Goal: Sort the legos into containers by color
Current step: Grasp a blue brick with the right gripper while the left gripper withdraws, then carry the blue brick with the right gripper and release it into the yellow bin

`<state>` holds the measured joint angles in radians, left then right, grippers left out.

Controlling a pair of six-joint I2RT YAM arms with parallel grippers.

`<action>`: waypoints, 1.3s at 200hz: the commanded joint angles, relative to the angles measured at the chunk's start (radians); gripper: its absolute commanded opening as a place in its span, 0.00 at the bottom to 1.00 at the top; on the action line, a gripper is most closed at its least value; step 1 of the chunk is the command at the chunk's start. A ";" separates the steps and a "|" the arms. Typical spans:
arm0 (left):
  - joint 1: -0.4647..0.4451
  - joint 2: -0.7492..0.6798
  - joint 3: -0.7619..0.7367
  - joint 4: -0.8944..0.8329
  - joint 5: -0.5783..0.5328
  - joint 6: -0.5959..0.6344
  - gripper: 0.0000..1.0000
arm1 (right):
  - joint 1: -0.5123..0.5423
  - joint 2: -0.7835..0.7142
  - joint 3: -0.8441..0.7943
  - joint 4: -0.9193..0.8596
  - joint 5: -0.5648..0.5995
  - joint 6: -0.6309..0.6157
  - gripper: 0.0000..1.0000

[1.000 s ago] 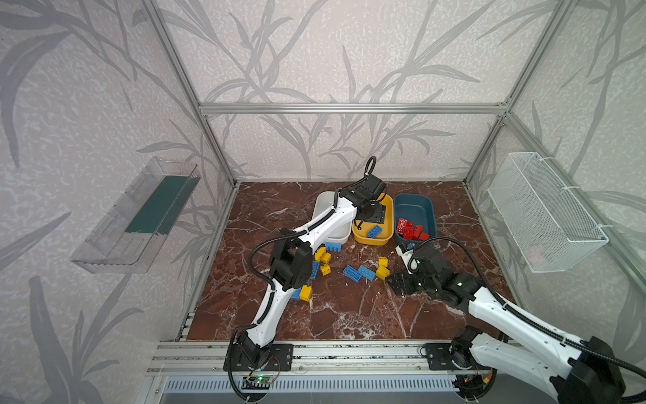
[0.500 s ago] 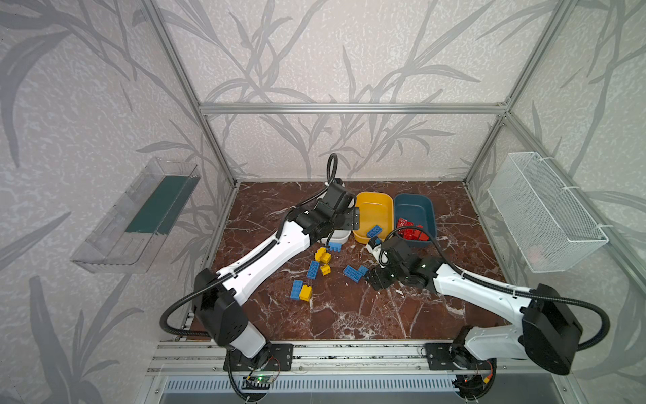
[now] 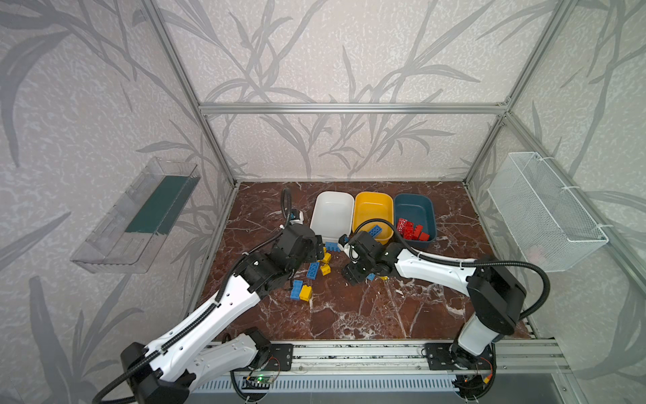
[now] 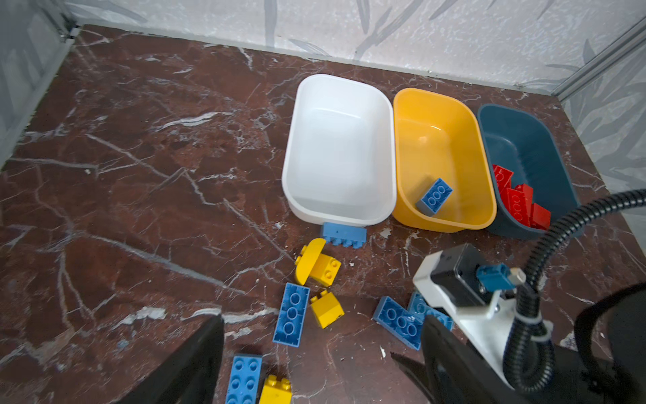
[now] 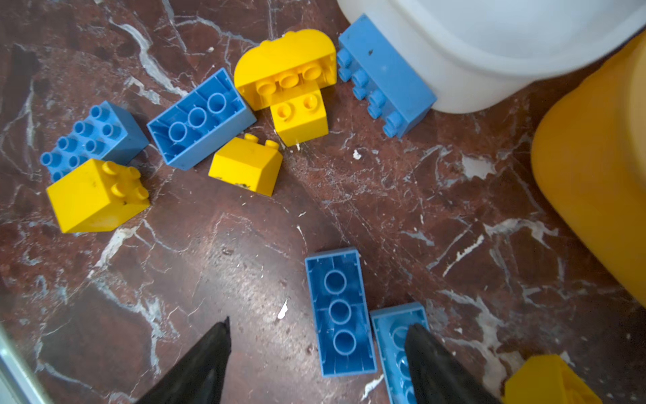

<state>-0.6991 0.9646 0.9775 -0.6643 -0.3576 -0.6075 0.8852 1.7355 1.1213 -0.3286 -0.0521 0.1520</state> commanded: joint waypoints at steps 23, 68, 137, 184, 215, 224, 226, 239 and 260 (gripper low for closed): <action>0.006 -0.121 -0.169 -0.107 -0.069 -0.095 0.87 | 0.001 0.101 0.084 -0.072 0.014 -0.021 0.74; 0.006 -0.148 -0.268 -0.088 -0.036 -0.176 0.87 | 0.001 0.165 0.105 -0.089 0.040 -0.023 0.71; 0.021 -0.100 -0.350 0.004 0.002 -0.212 0.87 | 0.003 0.176 0.101 -0.113 0.047 -0.003 0.44; 0.036 -0.088 -0.396 0.038 0.009 -0.240 0.87 | 0.003 0.159 0.097 -0.127 0.063 0.013 0.26; 0.038 -0.107 -0.427 0.048 -0.009 -0.249 0.86 | 0.003 0.124 0.092 -0.128 0.063 0.018 0.25; 0.043 -0.109 -0.436 0.051 -0.006 -0.255 0.86 | 0.003 0.114 0.094 -0.134 0.064 0.020 0.25; 0.043 -0.109 -0.437 0.050 -0.005 -0.256 0.86 | 0.003 0.111 0.095 -0.137 0.064 0.021 0.25; 0.048 -0.106 -0.446 0.050 0.003 -0.261 0.86 | 0.003 0.086 0.103 -0.150 0.063 0.023 0.25; 0.051 -0.101 -0.465 0.059 0.003 -0.259 0.86 | 0.003 0.045 0.110 -0.157 0.065 0.020 0.25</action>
<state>-0.6552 0.8665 0.5381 -0.6147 -0.3386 -0.8421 0.8856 1.8618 1.2087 -0.4496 -0.0002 0.1661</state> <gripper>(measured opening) 0.861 0.327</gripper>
